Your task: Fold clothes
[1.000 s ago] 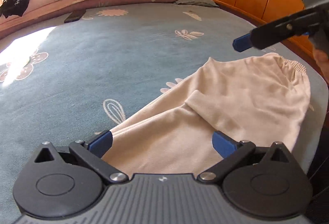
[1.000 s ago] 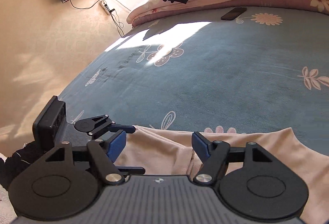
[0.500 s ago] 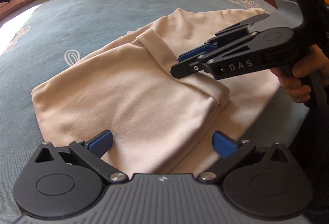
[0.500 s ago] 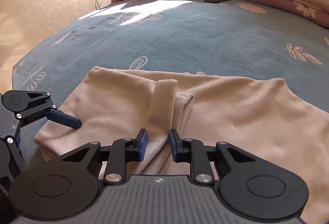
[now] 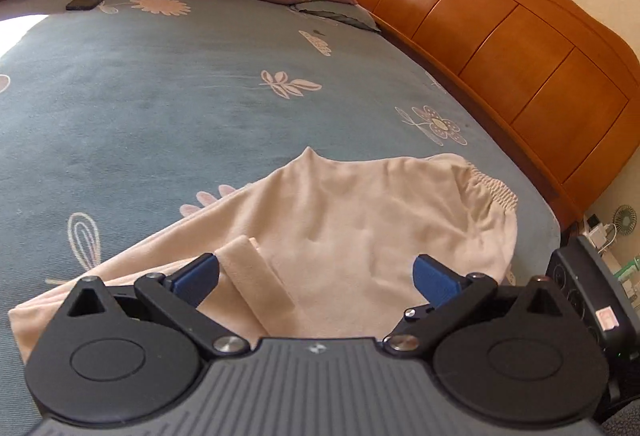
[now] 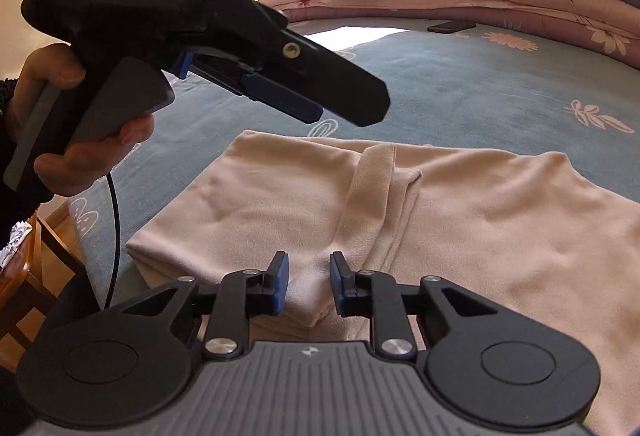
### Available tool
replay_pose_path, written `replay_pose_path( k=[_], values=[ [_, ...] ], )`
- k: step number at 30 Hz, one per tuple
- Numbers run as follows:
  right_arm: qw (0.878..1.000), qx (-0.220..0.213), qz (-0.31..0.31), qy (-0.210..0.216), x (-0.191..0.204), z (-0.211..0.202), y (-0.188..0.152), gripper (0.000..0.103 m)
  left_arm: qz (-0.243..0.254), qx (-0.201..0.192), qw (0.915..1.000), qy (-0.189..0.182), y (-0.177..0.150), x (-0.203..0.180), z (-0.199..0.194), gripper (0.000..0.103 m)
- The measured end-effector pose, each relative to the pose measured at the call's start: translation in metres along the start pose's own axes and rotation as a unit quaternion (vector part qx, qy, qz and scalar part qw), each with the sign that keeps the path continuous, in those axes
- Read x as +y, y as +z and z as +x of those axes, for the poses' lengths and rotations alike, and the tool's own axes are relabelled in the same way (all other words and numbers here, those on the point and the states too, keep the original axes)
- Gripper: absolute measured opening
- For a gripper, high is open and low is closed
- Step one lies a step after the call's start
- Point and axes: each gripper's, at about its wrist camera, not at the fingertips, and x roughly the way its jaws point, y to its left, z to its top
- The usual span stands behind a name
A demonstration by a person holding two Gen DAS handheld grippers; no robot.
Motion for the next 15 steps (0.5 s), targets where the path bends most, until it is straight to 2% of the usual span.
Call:
replay_pose_path(
  k=[3, 6, 12, 15],
  values=[
    [1.000, -0.008, 0.017, 0.006, -0.004, -0.002, -0.006, 0.024, -0.019, 0.032, 0.9993, 0.003, 0.005, 0.008, 0.032, 0.102],
    [1.000, -0.013, 0.024, 0.007, -0.005, -0.003, -0.007, 0.024, -0.035, 0.043, 0.9984, 0.011, 0.009, 0.015, 0.052, 0.102],
    [0.999, -0.031, 0.039, 0.010, -0.004, -0.005, -0.015, 0.024, -0.021, 0.065, 0.9956, 0.064, 0.008, 0.016, 0.075, 0.102],
    [0.999, -0.034, 0.036, 0.002, 0.000, -0.005, -0.015, 0.024, -0.023, 0.056, 0.9961, 0.065, 0.016, 0.013, 0.066, 0.100]
  ],
)
